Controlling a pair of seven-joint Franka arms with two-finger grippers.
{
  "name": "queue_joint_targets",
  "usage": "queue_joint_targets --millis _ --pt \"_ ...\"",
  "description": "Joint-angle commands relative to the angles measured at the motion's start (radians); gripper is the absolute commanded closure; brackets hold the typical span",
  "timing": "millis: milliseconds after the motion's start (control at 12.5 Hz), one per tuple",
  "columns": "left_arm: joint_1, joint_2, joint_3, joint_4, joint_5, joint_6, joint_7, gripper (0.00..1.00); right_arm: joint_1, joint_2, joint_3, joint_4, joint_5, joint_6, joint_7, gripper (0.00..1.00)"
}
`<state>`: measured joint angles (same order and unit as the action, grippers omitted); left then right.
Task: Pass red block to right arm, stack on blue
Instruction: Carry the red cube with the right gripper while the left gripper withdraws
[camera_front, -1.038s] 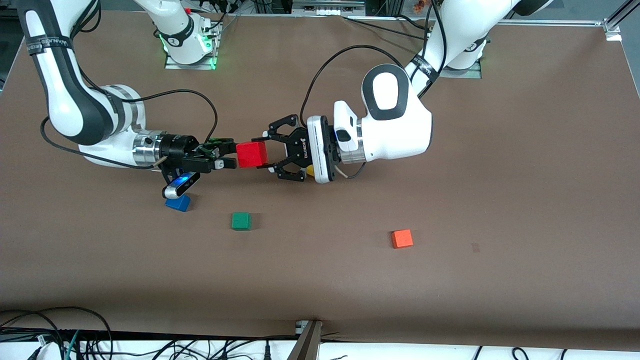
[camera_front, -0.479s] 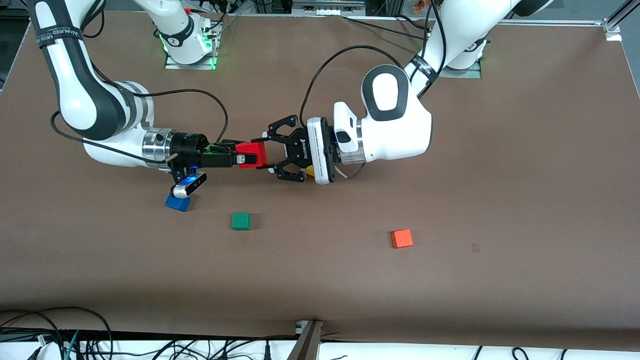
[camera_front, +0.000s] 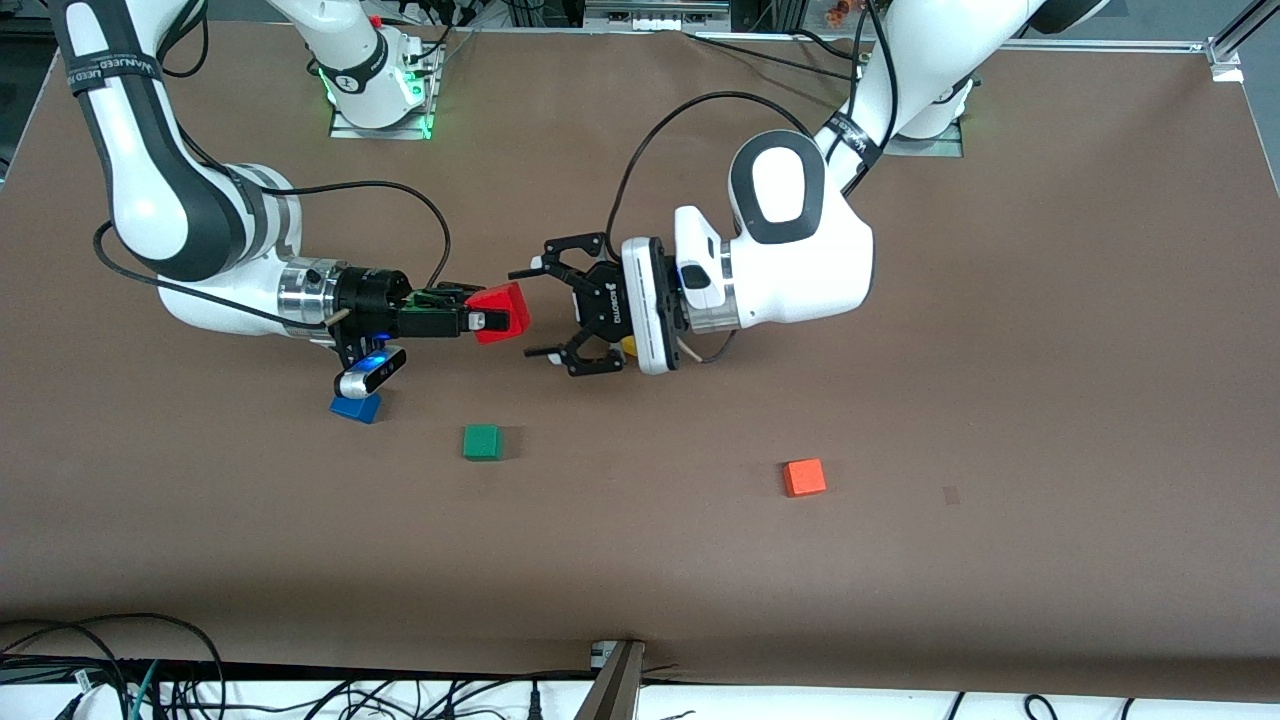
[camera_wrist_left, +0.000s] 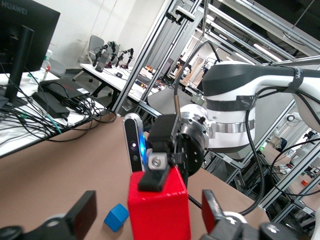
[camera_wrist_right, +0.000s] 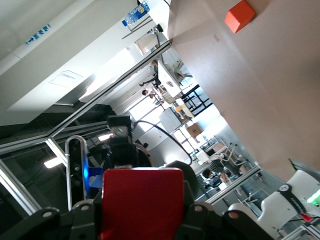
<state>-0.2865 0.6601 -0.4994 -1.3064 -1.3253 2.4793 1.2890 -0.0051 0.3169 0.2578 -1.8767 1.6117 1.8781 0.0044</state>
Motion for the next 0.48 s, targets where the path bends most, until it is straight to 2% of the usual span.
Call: queue_joint_targets --millis 0,160,239,399 --pt "0.012 -0.043 0.041 -0.01 -0.002 0.001 0.018 0.0 -0.003 -0.013 -0.008 0.034 -0.123 0.007 0.011 1.0" --pt "0.065 -0.08 0.039 -0.039 0.081 -0.028 0.016 0.0 -0.003 -0.013 -0.011 0.065 -0.299 0.007 0.017 1.0" --pt "0.111 -0.102 0.038 -0.06 0.131 -0.095 0.004 0.0 -0.003 -0.013 -0.011 0.073 -0.381 0.012 0.017 1.0" --pt "0.264 -0.109 0.041 -0.065 0.245 -0.401 -0.013 0.0 -0.001 -0.019 -0.011 0.074 -0.568 0.048 0.005 1.0"
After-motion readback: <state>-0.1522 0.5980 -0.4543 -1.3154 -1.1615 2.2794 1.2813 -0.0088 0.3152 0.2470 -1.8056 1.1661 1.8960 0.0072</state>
